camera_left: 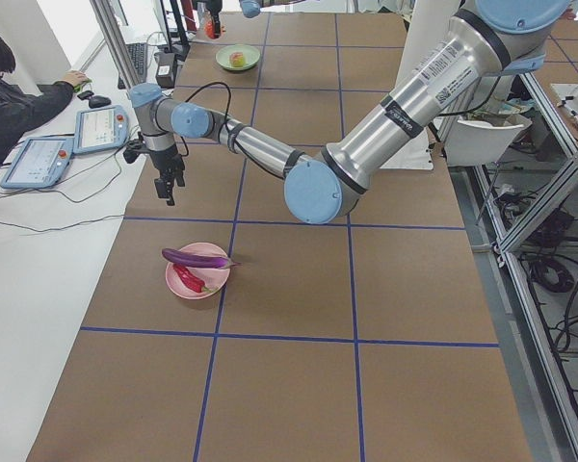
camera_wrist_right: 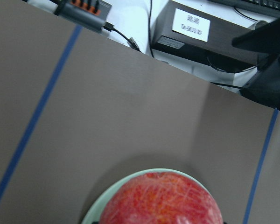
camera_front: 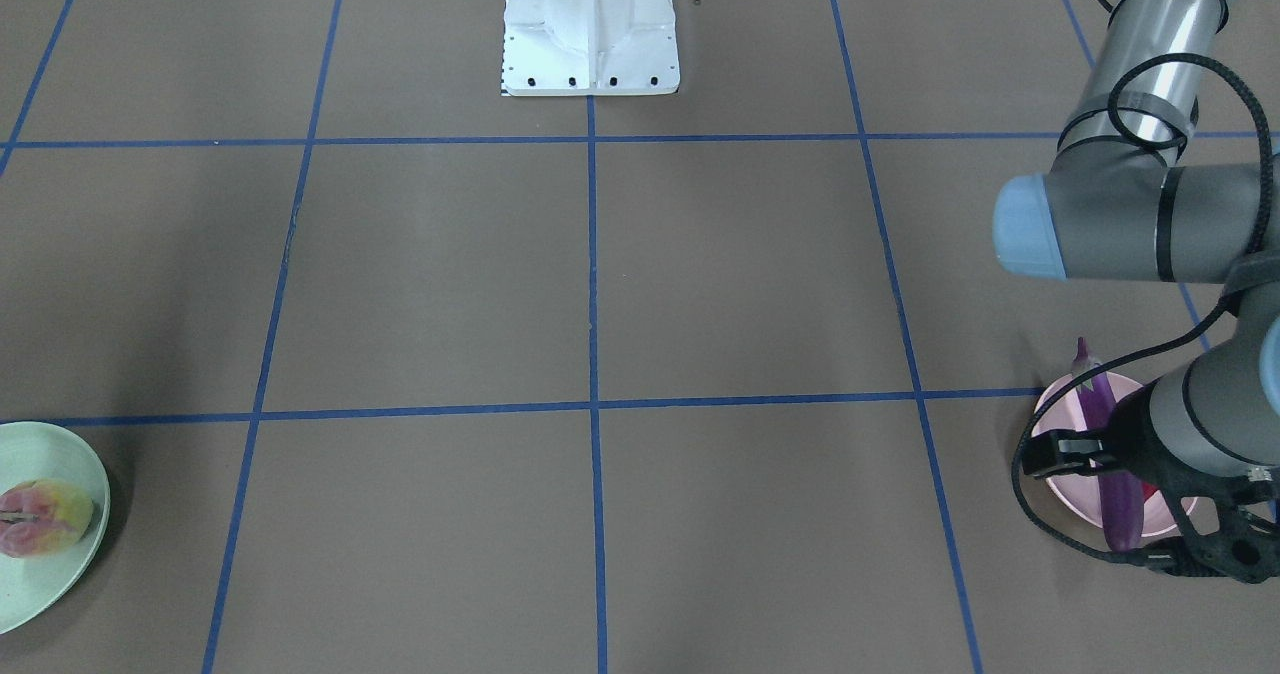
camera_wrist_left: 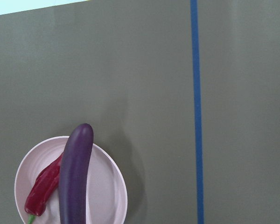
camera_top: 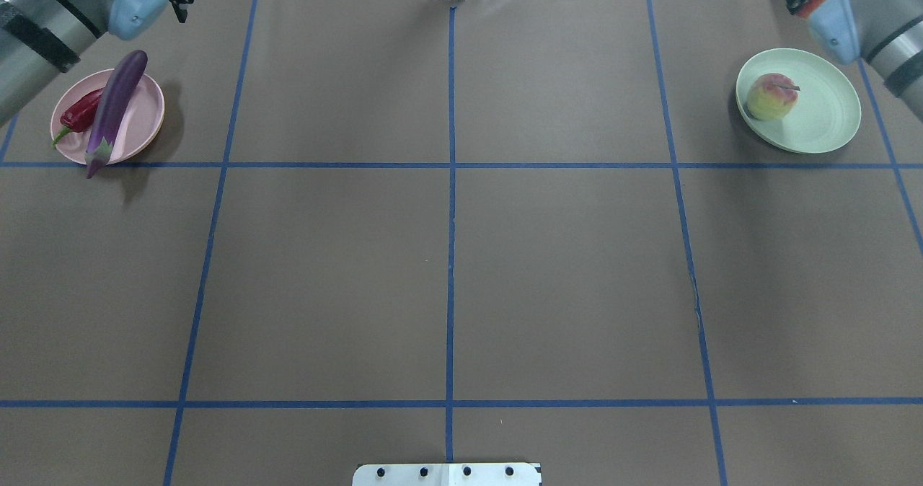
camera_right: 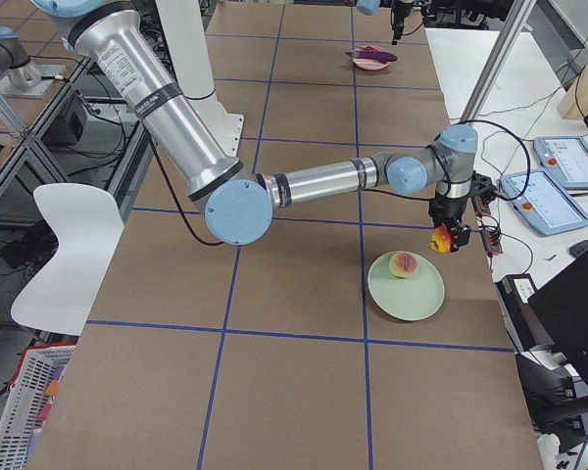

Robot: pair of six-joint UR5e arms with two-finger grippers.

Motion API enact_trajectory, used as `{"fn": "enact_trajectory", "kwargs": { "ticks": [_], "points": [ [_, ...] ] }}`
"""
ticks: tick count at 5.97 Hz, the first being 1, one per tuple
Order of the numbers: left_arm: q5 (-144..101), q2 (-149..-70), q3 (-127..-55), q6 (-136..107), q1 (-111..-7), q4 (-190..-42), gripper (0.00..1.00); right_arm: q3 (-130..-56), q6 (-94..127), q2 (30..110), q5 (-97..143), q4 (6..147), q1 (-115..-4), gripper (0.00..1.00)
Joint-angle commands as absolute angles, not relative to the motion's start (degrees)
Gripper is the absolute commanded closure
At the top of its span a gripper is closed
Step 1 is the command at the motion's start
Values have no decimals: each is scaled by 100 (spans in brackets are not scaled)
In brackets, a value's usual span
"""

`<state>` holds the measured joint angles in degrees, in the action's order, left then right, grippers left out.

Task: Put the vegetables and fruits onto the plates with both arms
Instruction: 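Set the pomegranate beside the peach on the green plate and open the right gripper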

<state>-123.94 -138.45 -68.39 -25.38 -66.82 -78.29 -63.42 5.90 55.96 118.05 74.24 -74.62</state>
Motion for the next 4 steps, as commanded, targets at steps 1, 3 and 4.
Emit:
{"fn": "enact_trajectory", "kwargs": {
  "ticks": [1, 3, 4],
  "points": [
    [-12533, -13948, -6882, -2838, -6549, -7805, 0, -5638, 492, 5880, 12015, 6585, -7524, 100],
    [-12533, -13957, -6882, -2892, -6521, -7822, 0, -5274, 562, 5888, 12023, 6469, -7261, 100],
    [-12525, -13974, -6882, -2892, -6521, -7822, 0, -5273, 562, 5923, 12163, 6469, -7234, 100]
  ]
}}
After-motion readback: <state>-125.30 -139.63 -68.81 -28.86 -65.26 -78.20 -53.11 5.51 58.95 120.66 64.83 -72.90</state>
